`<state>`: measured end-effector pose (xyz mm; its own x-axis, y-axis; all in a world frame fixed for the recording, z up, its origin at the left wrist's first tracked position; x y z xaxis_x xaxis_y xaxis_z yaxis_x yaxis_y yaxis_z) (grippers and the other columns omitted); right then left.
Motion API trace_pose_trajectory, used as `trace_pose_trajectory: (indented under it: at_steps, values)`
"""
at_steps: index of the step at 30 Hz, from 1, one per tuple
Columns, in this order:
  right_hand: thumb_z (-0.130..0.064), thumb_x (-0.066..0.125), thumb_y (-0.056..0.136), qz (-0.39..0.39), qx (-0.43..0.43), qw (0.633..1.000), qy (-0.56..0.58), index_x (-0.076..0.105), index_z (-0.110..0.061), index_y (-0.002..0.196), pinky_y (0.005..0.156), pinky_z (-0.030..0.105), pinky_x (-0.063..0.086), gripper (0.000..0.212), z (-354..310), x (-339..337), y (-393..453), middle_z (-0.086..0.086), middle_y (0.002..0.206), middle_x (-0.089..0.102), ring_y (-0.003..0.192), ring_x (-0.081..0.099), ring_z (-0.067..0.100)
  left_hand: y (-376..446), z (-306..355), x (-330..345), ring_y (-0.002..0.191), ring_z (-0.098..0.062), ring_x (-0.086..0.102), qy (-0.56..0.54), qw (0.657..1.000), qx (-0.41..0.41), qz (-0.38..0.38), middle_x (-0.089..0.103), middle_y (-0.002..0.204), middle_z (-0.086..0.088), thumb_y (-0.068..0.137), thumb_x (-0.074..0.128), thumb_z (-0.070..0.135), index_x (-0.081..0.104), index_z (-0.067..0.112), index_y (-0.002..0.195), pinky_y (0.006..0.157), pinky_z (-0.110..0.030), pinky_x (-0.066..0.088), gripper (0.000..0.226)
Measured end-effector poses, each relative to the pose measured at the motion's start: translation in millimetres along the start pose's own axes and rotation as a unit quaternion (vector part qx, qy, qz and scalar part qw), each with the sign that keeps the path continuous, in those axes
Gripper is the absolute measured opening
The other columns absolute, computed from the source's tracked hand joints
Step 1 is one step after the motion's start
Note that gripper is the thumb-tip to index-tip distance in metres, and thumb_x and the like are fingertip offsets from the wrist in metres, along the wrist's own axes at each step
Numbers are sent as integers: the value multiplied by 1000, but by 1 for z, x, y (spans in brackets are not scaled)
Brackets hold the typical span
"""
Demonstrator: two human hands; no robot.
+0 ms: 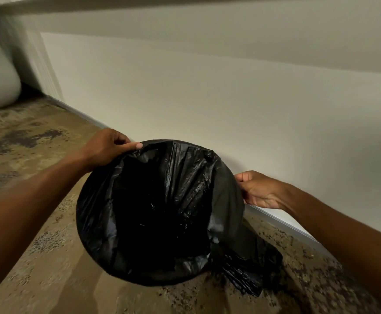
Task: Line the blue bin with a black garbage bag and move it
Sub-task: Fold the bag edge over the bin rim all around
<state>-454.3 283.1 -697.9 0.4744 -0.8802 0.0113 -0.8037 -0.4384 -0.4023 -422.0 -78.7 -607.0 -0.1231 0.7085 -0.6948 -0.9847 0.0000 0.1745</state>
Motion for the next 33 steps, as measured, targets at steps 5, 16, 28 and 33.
trace_pose_trajectory:
  at_steps: [5,16,28,33]
  values:
    - [4,55,93,137,-21,989,-54,67,7,99,48,24,49,14,-3,17,12,12,72,64,58,57,19,0,-12,2,65,-8,62,90,995,-33,42,76,85,-9,85,73,30,78,13,96,58,-21,43,22]
    - [8,38,95,196,-47,971,-130,63,-6,80,66,32,47,32,10,36,11,14,86,64,78,58,28,-19,-16,-8,76,-36,65,187,981,-33,50,69,79,-21,85,71,36,63,0,75,63,-35,46,38]
    - [-24,53,97,103,56,991,61,56,2,125,88,47,56,38,13,34,-4,23,117,60,103,60,33,-41,-5,2,74,-22,64,168,974,-104,-109,69,81,-8,97,51,44,73,0,83,68,-31,47,51]
    - [-9,50,97,93,55,993,37,57,1,118,90,49,55,24,7,33,-5,23,114,61,98,63,33,-41,-4,-3,67,-21,44,49,984,-138,-104,45,68,-10,96,58,25,53,7,71,61,-30,31,31]
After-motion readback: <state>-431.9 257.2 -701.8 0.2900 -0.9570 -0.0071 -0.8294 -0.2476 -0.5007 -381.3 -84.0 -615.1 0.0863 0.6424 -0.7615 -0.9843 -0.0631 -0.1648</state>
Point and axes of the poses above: each hand's wrist, its own y-axis towards the middle knuckle, its own x-axis out of the palm, z = x × y, the point moved 4 cm from there along y, towards the middle knuckle
